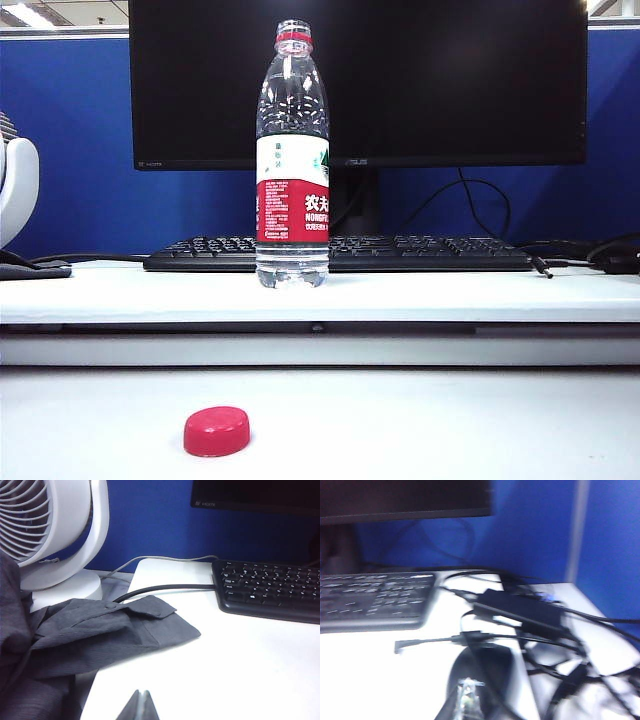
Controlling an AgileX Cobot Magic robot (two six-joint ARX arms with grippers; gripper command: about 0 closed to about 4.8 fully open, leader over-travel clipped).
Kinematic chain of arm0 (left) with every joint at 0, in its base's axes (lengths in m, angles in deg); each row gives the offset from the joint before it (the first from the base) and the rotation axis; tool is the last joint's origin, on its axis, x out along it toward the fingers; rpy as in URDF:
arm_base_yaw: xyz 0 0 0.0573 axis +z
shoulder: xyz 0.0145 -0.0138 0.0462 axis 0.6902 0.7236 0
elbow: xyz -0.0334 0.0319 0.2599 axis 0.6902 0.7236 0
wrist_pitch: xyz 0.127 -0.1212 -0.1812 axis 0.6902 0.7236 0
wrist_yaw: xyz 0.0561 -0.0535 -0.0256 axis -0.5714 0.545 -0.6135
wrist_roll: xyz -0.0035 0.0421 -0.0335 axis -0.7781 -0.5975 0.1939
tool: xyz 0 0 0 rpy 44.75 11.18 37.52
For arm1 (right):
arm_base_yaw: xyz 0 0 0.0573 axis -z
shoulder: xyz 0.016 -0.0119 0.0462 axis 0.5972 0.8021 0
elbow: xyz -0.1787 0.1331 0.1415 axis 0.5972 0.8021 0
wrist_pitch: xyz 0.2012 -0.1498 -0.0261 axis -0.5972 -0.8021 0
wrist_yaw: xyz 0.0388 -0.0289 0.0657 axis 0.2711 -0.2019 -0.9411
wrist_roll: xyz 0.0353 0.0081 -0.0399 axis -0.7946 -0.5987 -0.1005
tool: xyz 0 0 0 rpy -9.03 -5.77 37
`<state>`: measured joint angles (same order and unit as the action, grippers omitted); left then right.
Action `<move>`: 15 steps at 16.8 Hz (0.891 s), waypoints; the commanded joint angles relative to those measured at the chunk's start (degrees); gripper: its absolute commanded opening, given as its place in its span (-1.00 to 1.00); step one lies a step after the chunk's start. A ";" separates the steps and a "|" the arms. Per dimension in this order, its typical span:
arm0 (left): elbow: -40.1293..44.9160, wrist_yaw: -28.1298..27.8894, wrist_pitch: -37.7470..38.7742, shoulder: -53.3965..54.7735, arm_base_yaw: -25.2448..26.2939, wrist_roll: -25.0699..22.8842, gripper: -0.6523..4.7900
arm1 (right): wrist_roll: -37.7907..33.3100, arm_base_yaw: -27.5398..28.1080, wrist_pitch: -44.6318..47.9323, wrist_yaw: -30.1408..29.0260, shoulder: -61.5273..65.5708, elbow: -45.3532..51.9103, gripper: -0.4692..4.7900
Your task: Unscrew the cap from the plastic bottle on the table.
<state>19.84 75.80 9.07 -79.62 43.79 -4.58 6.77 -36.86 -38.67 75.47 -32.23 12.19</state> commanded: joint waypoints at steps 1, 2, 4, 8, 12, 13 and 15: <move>-0.02 0.22 -0.33 -0.13 0.09 -0.17 -0.78 | 0.39 -1.27 1.20 -0.13 -0.09 -0.04 -0.85; -0.02 0.22 -0.35 -0.13 0.09 -0.17 -0.78 | 0.59 -1.31 1.20 -0.17 -0.09 -0.04 -0.85; -0.02 0.22 -0.33 -0.13 0.09 -0.17 -0.78 | 0.59 -1.29 1.20 -0.17 -0.11 -0.04 -0.85; -0.02 0.22 -0.33 -0.13 0.11 -0.17 -0.78 | 0.37 -1.29 1.20 -2.32 -0.09 -0.04 -0.85; -0.02 0.22 -0.33 -0.13 0.11 -0.17 -0.78 | 0.35 -1.29 1.16 -2.73 -0.11 -0.04 -0.85; -0.02 0.22 -0.33 -0.13 0.11 -0.17 -0.78 | 0.35 -1.29 1.16 -2.73 -0.09 -0.04 -0.85; -0.02 0.22 -0.33 -0.13 0.11 -0.17 -0.78 | 0.35 -1.29 1.42 -2.71 -0.09 0.44 -0.85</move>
<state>19.84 75.78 9.07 -79.62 43.81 -4.58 7.18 -38.10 -38.65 72.92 -32.23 12.21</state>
